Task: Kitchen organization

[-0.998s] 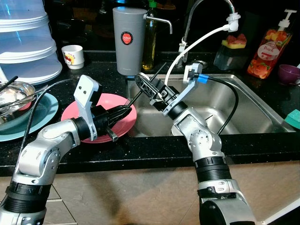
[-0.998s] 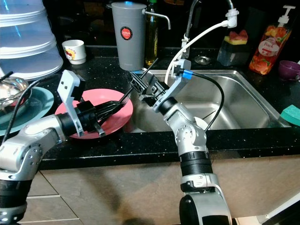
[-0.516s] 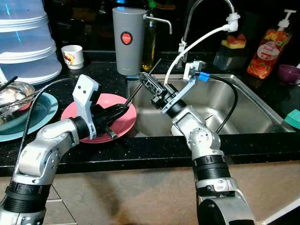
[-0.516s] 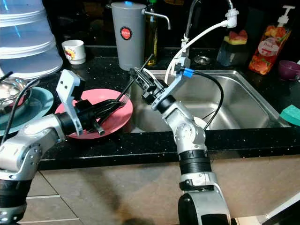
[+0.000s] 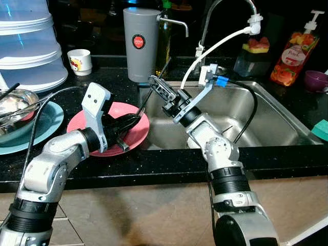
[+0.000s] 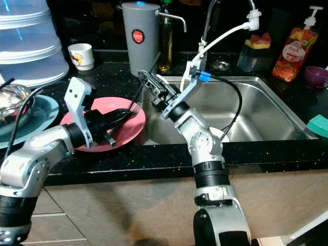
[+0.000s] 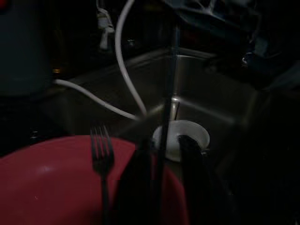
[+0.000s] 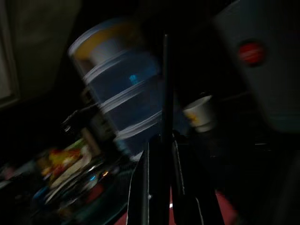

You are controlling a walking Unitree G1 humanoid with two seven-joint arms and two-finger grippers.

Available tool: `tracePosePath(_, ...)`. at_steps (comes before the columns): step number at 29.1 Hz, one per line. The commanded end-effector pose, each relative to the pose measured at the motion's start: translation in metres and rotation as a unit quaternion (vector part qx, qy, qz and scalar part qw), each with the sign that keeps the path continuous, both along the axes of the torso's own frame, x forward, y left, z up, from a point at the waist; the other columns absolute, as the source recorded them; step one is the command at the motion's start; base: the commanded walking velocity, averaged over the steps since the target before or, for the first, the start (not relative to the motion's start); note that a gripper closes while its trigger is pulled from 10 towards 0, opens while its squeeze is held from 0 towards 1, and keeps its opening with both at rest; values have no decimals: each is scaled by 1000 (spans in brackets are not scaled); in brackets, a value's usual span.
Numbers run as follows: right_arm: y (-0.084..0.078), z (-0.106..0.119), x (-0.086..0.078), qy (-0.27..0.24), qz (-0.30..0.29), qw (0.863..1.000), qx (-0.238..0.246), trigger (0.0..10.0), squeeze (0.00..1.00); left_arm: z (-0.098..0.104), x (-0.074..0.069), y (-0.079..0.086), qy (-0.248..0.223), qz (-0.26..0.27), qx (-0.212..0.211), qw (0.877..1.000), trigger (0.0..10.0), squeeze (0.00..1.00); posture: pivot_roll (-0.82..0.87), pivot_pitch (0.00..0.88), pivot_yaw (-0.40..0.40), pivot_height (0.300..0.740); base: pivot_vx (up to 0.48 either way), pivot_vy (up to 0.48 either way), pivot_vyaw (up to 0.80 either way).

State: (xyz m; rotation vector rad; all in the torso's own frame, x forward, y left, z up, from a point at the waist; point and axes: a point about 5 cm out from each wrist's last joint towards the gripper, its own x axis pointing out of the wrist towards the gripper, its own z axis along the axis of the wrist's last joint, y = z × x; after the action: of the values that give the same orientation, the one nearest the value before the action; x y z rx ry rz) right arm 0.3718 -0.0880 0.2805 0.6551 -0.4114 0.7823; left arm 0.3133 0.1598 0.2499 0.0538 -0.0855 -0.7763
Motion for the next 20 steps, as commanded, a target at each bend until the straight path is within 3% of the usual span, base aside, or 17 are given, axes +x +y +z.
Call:
tracePosePath(1, -5, 2, 3, 4, -10, 1000, 16, 0, 0, 7, 2, -1, -15, 2, -8, 1000, 10000, 1000, 139, 61, -25, 740, 0, 0, 0)
tracePosePath(4, -7, 3, 4, 4, -14, 1000, 22, 0, 0, 9, 3, 0, -22, 14, -8, 1000, 10000, 1000, 138, 61, -24, 740, 0, 0, 0)
tracePosePath(5, -14, 6, 6, 3, -26, 999, 32, 0, 0, 15, 7, 6, -46, 50, -6, 998, 10000, 1000, 139, 62, -25, 740, 0, 0, 0)
tracePosePath(6, -17, 7, 7, 2, -30, 999, 36, 0, 0, 17, 8, 8, -54, 58, -5, 997, 10000, 47, 139, 62, -25, 740, 0, 0, 0)
tracePosePath(8, -21, 9, 9, 3, -36, 998, 47, 0, 0, 18, 8, 9, -61, 63, -5, 996, 10000, 0, 139, 62, -25, 740, 0, 0, 0)
tracePosePath(12, -35, 14, 13, 12, -57, 994, 89, 0, 0, 21, 7, 9, -64, 59, -16, 996, 10000, 0, 139, 62, -25, 740, 0, 0, 0)
tracePosePath(13, -52, 19, 18, 21, -109, 986, 128, 0, 0, 23, 6, 9, -67, 59, -25, 996, 10000, 0, 140, 65, -24, 740, 0, 0, 0)
tracePosePath(14, -52, 19, 18, 21, -109, 986, 128, 0, 0, 23, 6, 9, -67, 59, -25, 996, 10000, 0, 140, 65, -24, 740, 0, 0, 0)
tracePosePath(16, -72, 22, 22, 28, -185, 970, 154, 0, 0, 24, 6, 8, -67, 57, -30, 996, 10000, 0, 140, 66, -23, 740, 0, 0, 0)
tracePosePath(18, -84, 24, 22, 17, -242, 959, 147, 0, 0, 24, 5, 7, -67, 53, -29, 996, 10000, 0, 139, 66, -22, 740, 0, 0, 0)
tracePosePath(19, -83, 26, 19, -19, -282, 955, 88, 0, 0, 22, 4, 5, -65, 47, -25, 996, 10000, 0, 140, 66, -22, 740, 0, 0, 0)
tracePosePath(20, -83, 26, 19, -19, -282, 955, 88, 0, 0, 22, 4, 5, -65, 47, -25, 996, 10000, 0, 140, 66, -22, 740, 0, 0, 0)
